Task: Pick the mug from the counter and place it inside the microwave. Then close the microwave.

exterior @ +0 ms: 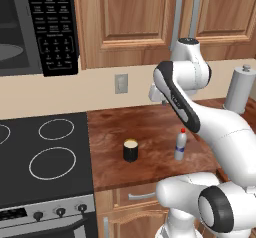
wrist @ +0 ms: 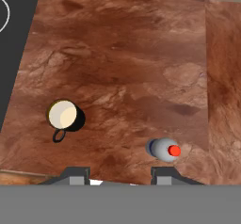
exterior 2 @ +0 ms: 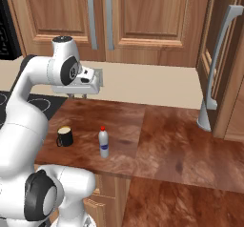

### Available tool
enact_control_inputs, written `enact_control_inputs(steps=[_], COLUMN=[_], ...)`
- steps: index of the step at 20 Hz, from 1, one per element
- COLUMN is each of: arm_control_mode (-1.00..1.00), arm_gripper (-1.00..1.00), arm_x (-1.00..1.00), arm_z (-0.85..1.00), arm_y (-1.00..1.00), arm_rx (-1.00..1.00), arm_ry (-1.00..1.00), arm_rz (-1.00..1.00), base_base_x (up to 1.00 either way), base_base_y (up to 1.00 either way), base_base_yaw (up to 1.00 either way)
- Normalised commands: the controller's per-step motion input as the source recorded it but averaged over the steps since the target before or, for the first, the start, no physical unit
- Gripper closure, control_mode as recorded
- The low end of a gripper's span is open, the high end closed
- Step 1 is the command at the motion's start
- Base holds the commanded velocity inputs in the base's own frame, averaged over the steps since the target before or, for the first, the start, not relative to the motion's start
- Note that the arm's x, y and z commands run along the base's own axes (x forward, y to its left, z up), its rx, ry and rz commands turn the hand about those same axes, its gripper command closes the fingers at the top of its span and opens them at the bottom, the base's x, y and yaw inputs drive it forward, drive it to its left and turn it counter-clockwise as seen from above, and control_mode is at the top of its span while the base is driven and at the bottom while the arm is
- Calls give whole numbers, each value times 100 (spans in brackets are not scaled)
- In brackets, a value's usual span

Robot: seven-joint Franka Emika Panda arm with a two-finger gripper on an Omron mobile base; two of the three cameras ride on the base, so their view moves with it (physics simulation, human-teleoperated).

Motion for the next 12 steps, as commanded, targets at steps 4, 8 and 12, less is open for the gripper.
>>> enact_control_inputs(steps=[4, 8, 12], arm_control_mode=[-100, -100, -100], arm_gripper=[-100, -100, -100], arm_x=[-1, 0, -22], arm_z=[0, -2, -11], arm_y=[0, 0, 11], arm_rx=[0, 1, 0], arm_ry=[0, 3, -1], arm_rz=[0, 0, 0], base_base_x=[0, 0, 0], base_base_y=[0, 0, 0], base_base_yaw=[0, 0, 0])
